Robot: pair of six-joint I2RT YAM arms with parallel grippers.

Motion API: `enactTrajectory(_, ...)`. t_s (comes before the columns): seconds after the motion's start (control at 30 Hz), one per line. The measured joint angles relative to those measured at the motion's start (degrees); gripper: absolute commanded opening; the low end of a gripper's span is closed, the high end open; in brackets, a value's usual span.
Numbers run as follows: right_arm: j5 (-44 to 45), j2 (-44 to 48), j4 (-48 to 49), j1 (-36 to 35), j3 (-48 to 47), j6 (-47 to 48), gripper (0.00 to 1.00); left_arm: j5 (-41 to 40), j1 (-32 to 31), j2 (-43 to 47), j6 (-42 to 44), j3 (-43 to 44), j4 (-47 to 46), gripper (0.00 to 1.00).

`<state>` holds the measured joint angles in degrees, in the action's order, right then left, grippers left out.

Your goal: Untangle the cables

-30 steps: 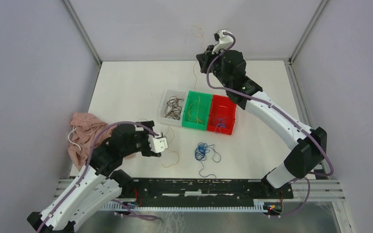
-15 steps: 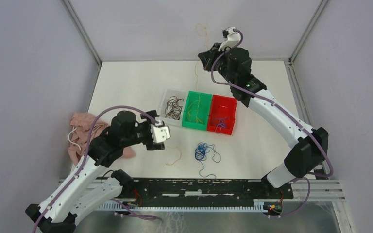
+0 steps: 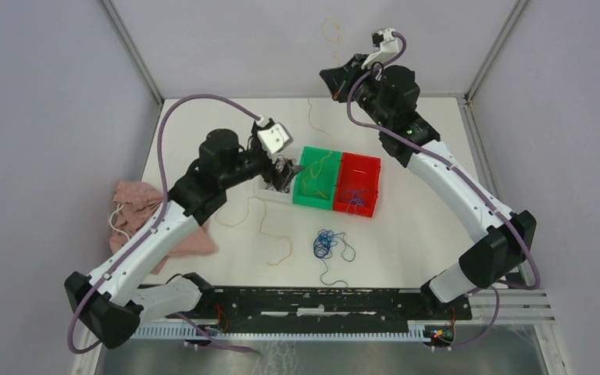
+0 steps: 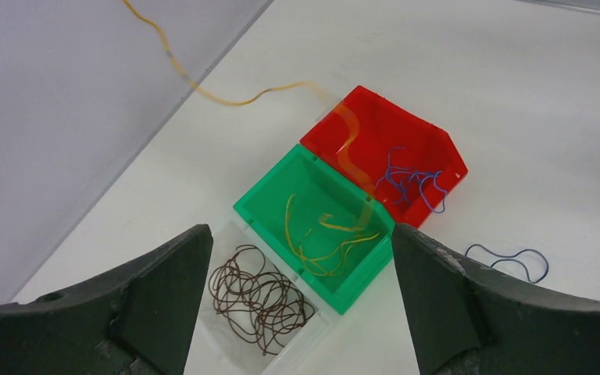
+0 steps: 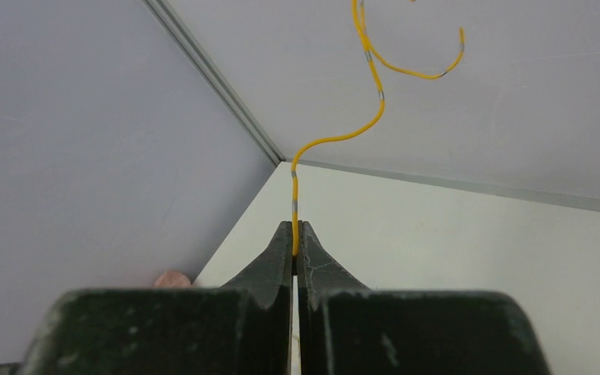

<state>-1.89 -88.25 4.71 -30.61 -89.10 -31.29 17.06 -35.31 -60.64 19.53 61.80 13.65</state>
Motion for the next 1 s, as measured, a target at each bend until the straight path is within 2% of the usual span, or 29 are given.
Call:
enactTrajectory(0.2, -2.08, 1.77, 0.04, 0.37, 0.92, 0.07, 0.01, 3.23, 2.03, -4.59, -5.99, 1.90, -4.31, 0.86)
enactTrajectory(0.5, -6.75, 5.55, 4.74, 0.35, 14.99, -3.37, 0.01, 9.22, 5.40, -4.57, -7.41, 1.88, -9.55, 0.85)
enactTrajectory(0.67, -8.85, 6.08, 6.56, 0.22, 19.52, -7.65, 0.01, 11.08, 5.40, -7.17, -8.87, 1.88, -13.92, 0.77)
enactTrajectory(0.77, -9.07, 7.67, 7.45, -0.17, 21.24, -9.22, 0.01, 12.94, 5.42, -8.98, -8.85, 1.88, -14.10, 0.69)
enactTrajectory(1.0, -9.29, 11.89, 9.51, -1.62, 22.62, -11.63, 0.01, 14.80, 5.44, -10.93, -8.85, 1.90, -12.74, 0.61)
